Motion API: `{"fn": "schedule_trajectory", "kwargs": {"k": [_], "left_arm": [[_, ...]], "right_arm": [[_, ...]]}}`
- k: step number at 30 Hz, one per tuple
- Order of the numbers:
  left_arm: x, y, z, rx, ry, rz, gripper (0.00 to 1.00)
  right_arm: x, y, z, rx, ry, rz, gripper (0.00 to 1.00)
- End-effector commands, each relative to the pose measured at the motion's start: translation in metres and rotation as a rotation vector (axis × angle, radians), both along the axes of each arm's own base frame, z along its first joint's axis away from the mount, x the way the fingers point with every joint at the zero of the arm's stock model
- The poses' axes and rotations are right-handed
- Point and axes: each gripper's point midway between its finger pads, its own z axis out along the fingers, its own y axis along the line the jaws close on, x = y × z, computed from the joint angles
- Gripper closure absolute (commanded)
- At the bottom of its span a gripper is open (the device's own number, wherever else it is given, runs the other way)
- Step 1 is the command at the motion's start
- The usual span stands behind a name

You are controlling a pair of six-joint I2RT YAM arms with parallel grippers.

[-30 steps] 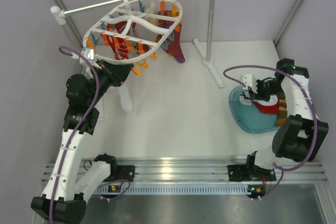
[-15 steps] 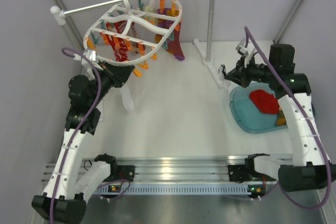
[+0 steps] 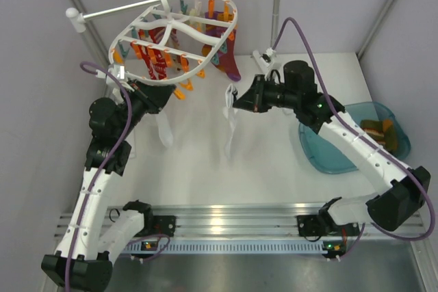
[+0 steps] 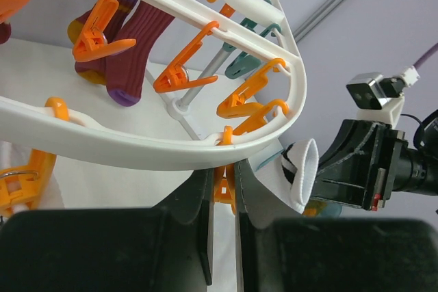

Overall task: Clip the socks to the hanger
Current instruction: Clamp the sock onto the hanger.

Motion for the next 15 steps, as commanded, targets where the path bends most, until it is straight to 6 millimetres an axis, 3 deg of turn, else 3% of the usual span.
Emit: {"fn": "schedule_trajectory", "kwargs": {"k": [1,6,15], "left_arm": [[0.002,0.002,0.017,-0.022,-0.066,0.007,1.0],[0.002,-0.001,0.018,-0.037,-0.065,-0.007,1.0],[0.001,-0.003,0.017,-0.048,-0.064,-0.021,1.0]], "right_arm": [[-0.003,0.043,0.042,0.205,0.02,0.026,1.0],[-0.01,0.081,0.04,0.248,0.09,0.101,1.0],[-0.011,0.111,0.033,0.276,0.176,0.131,1.0]]}}
